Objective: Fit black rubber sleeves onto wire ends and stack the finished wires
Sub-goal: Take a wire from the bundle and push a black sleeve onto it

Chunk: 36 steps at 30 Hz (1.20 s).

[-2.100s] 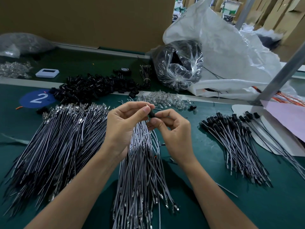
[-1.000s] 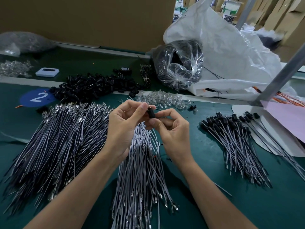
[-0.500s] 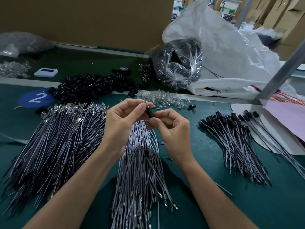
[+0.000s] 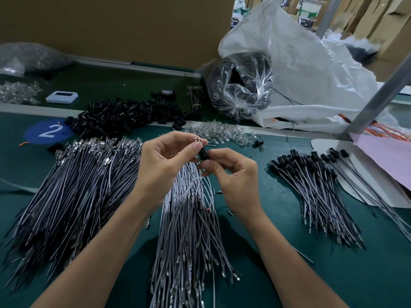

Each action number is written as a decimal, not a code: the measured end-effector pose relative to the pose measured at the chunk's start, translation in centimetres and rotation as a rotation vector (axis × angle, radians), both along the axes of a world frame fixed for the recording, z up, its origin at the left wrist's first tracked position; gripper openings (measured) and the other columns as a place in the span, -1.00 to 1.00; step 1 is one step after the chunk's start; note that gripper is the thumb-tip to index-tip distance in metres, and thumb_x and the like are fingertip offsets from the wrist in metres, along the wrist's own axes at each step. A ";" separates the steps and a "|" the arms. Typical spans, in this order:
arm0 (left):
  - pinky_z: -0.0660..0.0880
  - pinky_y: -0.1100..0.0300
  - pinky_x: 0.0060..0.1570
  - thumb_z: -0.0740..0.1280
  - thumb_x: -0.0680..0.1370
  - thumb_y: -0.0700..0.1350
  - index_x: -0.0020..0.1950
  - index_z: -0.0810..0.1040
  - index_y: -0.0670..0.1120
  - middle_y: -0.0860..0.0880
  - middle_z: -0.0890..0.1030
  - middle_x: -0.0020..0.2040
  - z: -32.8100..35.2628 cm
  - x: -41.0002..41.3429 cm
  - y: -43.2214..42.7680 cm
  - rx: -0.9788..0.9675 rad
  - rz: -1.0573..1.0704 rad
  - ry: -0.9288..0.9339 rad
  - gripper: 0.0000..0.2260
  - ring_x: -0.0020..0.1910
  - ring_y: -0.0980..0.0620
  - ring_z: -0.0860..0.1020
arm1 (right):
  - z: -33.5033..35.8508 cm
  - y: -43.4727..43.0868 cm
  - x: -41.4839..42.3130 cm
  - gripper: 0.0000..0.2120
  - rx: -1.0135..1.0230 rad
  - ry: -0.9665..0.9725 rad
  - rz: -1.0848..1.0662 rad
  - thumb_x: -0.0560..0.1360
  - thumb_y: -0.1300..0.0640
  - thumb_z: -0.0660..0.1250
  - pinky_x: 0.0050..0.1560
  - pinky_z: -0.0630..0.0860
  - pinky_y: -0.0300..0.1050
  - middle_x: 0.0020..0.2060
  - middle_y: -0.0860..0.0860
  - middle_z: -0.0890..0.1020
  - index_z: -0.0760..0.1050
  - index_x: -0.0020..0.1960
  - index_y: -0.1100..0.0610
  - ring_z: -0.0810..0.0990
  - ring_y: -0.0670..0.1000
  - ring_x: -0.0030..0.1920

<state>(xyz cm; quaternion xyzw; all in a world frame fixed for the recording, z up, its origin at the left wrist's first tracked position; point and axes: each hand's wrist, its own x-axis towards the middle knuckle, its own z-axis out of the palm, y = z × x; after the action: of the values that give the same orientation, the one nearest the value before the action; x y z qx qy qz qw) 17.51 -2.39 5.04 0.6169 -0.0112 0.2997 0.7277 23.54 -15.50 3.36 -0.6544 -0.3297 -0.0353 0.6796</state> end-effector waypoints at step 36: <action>0.57 0.21 -0.15 0.43 0.43 -0.31 -0.22 0.68 -0.09 -0.07 0.71 -0.14 -0.3 0.0 0.0 0.043 0.022 -0.062 -0.87 -0.10 -0.01 0.67 | 0.1 -0.1 0.2 -0.88 -0.107 -0.136 -0.060 0.43 0.29 0.48 -0.25 0.54 0.07 -0.29 -0.03 0.70 0.68 -0.07 0.11 0.60 0.06 -0.33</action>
<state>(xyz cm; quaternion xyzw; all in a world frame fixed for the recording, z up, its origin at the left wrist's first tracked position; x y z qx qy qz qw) 17.52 -2.41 4.70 0.6230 -0.0334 0.3266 0.7100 23.70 -15.64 3.48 -0.6955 -0.3568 -0.0825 0.6182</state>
